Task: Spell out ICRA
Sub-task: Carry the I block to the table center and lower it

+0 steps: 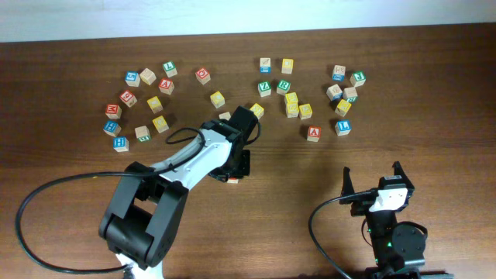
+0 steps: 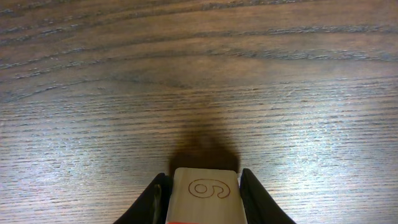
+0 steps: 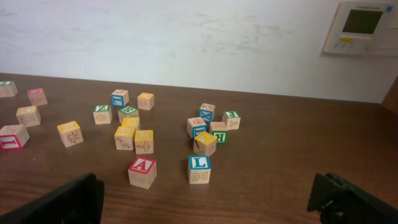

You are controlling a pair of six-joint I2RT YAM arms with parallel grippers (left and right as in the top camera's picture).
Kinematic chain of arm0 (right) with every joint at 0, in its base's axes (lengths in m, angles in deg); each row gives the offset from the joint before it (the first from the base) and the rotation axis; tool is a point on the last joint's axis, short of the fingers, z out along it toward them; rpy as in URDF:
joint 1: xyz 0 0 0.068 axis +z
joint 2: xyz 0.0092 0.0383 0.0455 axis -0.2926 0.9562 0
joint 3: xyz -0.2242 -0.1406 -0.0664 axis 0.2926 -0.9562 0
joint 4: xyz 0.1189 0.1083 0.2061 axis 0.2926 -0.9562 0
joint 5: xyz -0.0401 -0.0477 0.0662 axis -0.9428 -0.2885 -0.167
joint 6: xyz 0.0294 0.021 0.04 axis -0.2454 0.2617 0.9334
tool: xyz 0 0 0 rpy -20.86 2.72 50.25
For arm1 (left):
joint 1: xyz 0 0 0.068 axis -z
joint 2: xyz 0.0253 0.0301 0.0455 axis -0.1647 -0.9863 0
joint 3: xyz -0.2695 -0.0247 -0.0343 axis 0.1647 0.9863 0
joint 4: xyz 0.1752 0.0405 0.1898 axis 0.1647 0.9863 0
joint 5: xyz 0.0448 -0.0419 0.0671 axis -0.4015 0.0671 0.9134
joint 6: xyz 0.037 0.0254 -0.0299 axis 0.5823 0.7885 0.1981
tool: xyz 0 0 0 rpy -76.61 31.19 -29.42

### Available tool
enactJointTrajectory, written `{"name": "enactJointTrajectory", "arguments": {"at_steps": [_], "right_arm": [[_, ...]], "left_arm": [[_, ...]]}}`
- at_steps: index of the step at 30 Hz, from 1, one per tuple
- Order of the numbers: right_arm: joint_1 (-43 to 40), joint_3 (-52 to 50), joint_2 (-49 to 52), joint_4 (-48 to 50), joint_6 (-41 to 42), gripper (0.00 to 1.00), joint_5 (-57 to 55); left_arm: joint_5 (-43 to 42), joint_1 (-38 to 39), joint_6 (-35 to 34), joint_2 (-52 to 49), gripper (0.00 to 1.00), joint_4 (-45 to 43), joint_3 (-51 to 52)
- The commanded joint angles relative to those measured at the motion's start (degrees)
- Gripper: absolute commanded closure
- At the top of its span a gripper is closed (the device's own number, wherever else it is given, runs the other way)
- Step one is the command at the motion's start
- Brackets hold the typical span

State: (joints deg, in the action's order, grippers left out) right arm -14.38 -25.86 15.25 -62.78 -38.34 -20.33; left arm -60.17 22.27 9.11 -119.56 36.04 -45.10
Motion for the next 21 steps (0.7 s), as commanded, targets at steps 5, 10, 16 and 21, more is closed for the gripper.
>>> {"name": "enactJointTrajectory", "arguments": {"at_steps": [5, 10, 16, 21], "right_arm": [[-0.5, -0.3, -0.4, -0.3, 0.0, 0.02, -0.7], [-0.5, -0.3, -0.4, -0.3, 0.0, 0.02, -0.7], [-0.5, -0.3, -0.4, -0.3, 0.0, 0.01, -0.7], [-0.5, -0.3, -0.4, -0.3, 0.0, 0.02, -0.7]], "left_arm": [[0.6, -0.8, -0.1, -0.6, 0.74, -0.1, 0.6], [0.8, -0.9, -0.1, -0.6, 0.78, -0.2, 0.6], [0.8, -0.9, -0.1, -0.6, 0.74, -0.6, 0.6], [0.6, -0.9, -0.1, -0.6, 0.63, -0.6, 0.6]]}}
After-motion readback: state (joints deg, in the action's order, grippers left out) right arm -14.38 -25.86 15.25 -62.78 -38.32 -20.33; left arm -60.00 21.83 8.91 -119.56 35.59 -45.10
